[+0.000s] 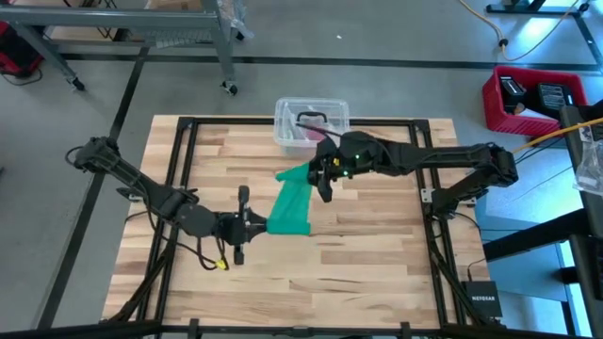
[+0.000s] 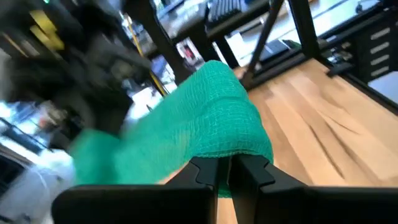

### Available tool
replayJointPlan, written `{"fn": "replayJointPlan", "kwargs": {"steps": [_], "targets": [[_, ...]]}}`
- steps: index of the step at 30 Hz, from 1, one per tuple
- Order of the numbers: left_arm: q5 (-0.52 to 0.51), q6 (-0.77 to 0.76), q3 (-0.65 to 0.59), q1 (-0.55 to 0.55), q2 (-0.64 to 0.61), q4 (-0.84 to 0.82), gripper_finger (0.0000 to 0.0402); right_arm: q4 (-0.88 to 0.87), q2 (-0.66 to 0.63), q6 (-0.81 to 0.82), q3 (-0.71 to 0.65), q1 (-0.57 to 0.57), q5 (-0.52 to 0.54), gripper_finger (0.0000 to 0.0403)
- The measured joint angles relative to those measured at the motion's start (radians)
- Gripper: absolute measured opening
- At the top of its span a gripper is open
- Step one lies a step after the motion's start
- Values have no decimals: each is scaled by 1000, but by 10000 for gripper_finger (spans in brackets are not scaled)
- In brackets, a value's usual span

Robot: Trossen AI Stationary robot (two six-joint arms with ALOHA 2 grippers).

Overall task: Roll bandage
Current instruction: Roll the green bandage

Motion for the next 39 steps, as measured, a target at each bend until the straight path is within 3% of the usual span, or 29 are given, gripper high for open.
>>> {"fn": "replayJointPlan", "kwargs": {"steps": [6,14,20,24,27,31,33,36,39], "targets": [[3,-82,-102,28,1,11,13,29,0,9,39,2,-11,151],[-1,-130,-223,126,3,26,13,31,0,150,84,2,-142,204],[-26,-117,-243,206,3,23,13,25,0,275,117,2,-321,214],[-65,-78,-243,238,3,25,13,-83,0,341,117,3,-451,214],[-115,-64,-243,255,3,23,13,-241,0,350,117,19,-476,215],[-152,-61,-244,274,1,17,13,-455,0,325,117,49,-428,215],[-154,-56,-244,277,-4,18,13,-579,0,304,117,71,-345,215],[-154,-51,-244,279,-18,28,13,-759,0,261,117,100,-145,215],[-155,-50,-244,279,-29,55,13,-908,0,257,117,118,123,214]]}}
